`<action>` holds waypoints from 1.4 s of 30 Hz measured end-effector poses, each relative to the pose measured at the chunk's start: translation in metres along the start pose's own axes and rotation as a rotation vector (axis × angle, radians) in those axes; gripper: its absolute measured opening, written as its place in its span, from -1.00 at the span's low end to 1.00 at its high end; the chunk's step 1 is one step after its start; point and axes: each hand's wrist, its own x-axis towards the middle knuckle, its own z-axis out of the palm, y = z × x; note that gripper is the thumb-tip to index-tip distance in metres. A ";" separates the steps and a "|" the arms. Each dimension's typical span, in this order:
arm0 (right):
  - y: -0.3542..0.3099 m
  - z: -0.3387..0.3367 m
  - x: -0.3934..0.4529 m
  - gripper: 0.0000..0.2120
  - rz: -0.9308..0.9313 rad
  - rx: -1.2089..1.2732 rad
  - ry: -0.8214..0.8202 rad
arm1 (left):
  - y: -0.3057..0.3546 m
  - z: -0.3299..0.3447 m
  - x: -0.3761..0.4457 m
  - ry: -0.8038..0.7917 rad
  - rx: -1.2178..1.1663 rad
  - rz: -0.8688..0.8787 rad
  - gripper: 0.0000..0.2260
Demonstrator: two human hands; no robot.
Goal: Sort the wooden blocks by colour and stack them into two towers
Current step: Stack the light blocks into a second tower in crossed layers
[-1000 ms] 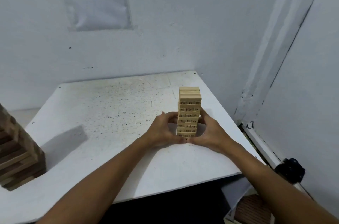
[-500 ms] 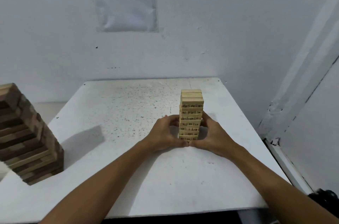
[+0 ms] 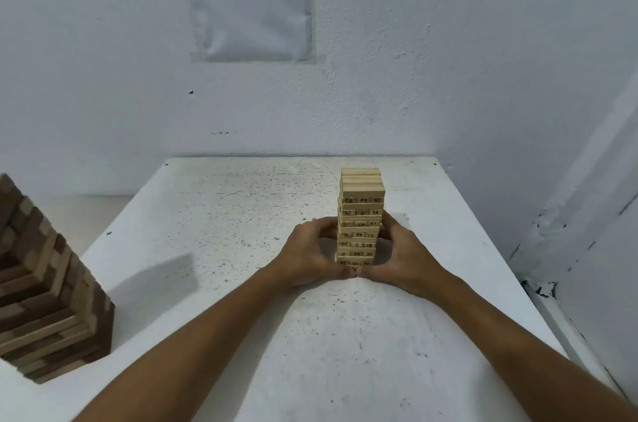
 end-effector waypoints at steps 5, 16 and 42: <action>0.002 -0.002 0.016 -0.05 0.005 -0.009 -0.005 | -0.005 -0.005 0.014 0.006 0.002 -0.001 -0.30; 0.015 -0.011 0.053 -0.03 -0.005 0.000 -0.004 | -0.016 -0.012 0.050 0.004 -0.014 -0.010 -0.29; 0.030 -0.026 0.108 -0.06 -0.014 -0.011 0.004 | -0.032 -0.022 0.106 0.000 0.028 -0.015 -0.31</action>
